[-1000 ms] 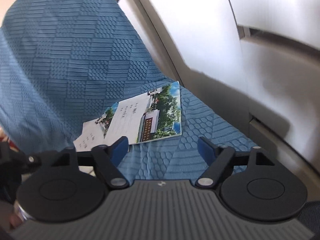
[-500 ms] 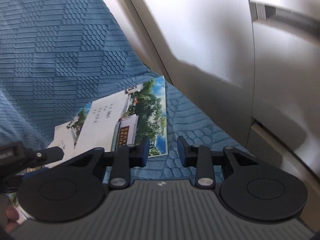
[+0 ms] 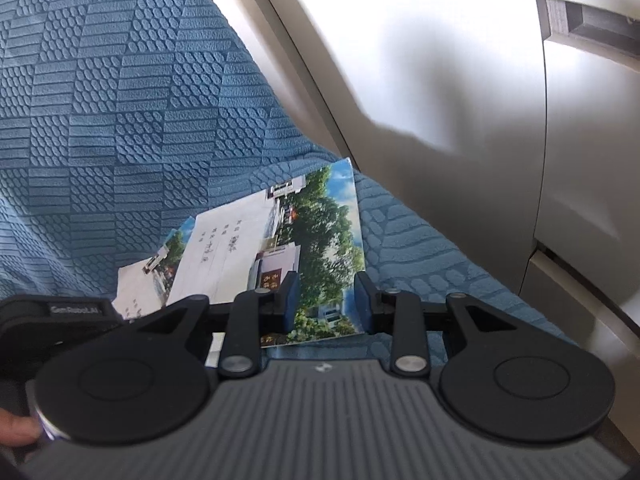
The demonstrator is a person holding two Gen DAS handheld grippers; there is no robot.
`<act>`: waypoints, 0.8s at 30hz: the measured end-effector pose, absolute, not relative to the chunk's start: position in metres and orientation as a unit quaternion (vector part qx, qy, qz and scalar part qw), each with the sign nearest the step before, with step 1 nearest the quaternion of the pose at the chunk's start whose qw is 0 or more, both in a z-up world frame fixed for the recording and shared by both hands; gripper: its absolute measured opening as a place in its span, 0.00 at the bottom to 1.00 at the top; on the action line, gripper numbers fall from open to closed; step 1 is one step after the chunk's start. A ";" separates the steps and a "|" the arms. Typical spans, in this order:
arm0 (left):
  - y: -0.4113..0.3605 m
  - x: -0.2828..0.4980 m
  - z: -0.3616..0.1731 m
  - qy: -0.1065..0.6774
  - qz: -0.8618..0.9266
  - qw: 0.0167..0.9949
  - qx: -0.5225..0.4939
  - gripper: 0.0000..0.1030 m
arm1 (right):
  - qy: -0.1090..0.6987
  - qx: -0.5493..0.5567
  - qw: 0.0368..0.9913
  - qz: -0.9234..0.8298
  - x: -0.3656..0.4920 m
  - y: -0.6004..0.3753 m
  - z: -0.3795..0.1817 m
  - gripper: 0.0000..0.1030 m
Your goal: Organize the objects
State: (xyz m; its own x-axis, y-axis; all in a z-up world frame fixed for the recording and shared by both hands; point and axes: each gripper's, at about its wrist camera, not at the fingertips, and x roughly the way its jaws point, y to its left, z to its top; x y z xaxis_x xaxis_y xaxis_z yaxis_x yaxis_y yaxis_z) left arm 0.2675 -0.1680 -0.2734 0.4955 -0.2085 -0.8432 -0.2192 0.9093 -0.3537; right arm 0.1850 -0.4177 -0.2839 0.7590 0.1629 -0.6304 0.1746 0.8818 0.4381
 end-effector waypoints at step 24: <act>-0.166 0.179 -0.232 0.490 -0.046 0.793 -0.360 0.00 | 0.359 0.524 0.756 0.160 0.147 -0.421 -0.309 0.71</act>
State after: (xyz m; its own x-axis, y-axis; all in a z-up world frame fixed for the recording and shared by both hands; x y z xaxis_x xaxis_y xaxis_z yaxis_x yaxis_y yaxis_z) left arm 0.1794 -0.1659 -0.2325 0.5164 -0.4263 -0.7427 -0.2791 0.7361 -0.6166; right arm 0.1470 -0.4210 -0.3089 0.6917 0.6177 -0.3742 0.1343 0.3991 0.9070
